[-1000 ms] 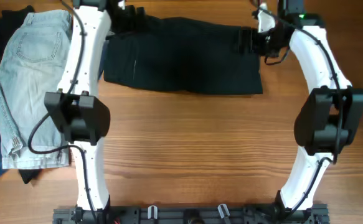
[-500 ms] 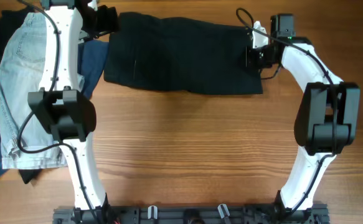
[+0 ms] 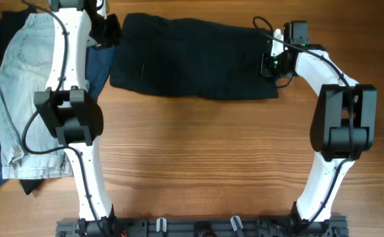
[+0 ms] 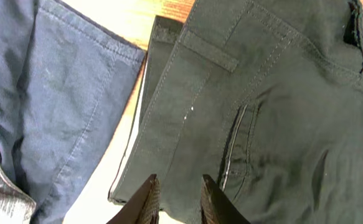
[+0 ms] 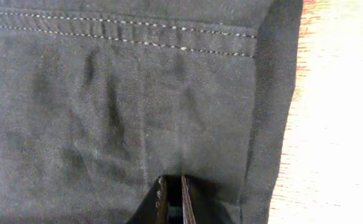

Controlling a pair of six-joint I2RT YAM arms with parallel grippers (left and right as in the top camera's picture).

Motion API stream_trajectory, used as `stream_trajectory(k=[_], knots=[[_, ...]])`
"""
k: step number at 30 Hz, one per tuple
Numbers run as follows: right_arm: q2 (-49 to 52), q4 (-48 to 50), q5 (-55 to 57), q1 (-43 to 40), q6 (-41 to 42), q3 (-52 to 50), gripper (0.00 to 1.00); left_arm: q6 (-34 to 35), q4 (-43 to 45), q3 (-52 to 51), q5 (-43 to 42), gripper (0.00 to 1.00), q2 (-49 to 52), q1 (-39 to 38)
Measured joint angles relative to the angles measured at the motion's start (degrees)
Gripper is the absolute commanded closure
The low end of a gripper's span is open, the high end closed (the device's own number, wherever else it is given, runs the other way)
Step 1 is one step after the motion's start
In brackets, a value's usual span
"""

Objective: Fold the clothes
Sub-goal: 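Press the folded shorts flat with both grippers at the top corners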

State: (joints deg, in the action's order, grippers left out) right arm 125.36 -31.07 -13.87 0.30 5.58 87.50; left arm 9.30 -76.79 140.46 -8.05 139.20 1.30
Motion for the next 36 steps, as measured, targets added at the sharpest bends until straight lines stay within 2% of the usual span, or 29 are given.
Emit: stream_trajectory(k=[2, 4, 5, 8, 10, 13, 17, 31, 33, 34, 35, 36], knots=[[0.24, -0.61, 0.0, 0.0, 0.46, 0.44, 0.91, -0.02, -0.31, 0.0, -0.02, 0.81, 0.0, 0.0], [0.39, -1.01, 0.02, 0.0, 0.85, 0.72, 0.91, -0.02, -0.37, 0.0, -0.57, 0.78, 0.04, 0.04], [0.42, -1.09, 0.0, 0.0, 0.87, 0.79, 0.91, -0.02, -0.61, 0.0, -1.36, 0.74, 0.26, 0.11], [0.44, -1.25, 0.0, 0.0, 0.87, 0.83, 0.91, -0.09, -2.1, 0.02, -4.76, 0.54, 2.6, 0.94], [0.44, -1.46, 0.02, 0.0, 0.87, 0.94, 0.91, -0.76, -2.54, 0.0, -6.8, 0.45, 5.09, 1.57], [0.55, -1.68, 0.02, 0.0, 0.87, 1.11, 0.89, -1.84, -2.32, 0.0, -8.35, 0.41, 8.44, 2.03], [0.61, -2.05, 0.0, 0.0, 0.61, 1.27, 0.89, -3.04, -0.52, -0.07, -9.05, 0.42, 9.46, 2.38], [0.66, -2.16, -0.04, 0.0, 0.63, 1.42, 0.88, -3.26, 3.56, -0.04, -10.1, 0.51, 13.07, 3.85], [0.66, -2.16, -0.04, 0.0, 0.63, 1.42, 0.88, -3.28, 3.72, -0.04, -10.47, 0.59, 13.22, 3.56], [0.66, -2.16, -0.04, 0.0, 0.63, 1.42, 0.88, -3.23, 3.78, 0.0, -10.86, 0.68, 13.31, 3.48], [0.66, -2.16, -0.04, 0.0, 0.63, 1.44, 0.88, -3.34, 3.85, 0.11, -11.63, 0.92, 13.57, 3.37], [0.66, -2.16, -0.04, 0.0, 0.63, 1.44, 0.88, -3.91, 4.13, 0.31, -13.35, 0.96, 14.08, 3.23]])
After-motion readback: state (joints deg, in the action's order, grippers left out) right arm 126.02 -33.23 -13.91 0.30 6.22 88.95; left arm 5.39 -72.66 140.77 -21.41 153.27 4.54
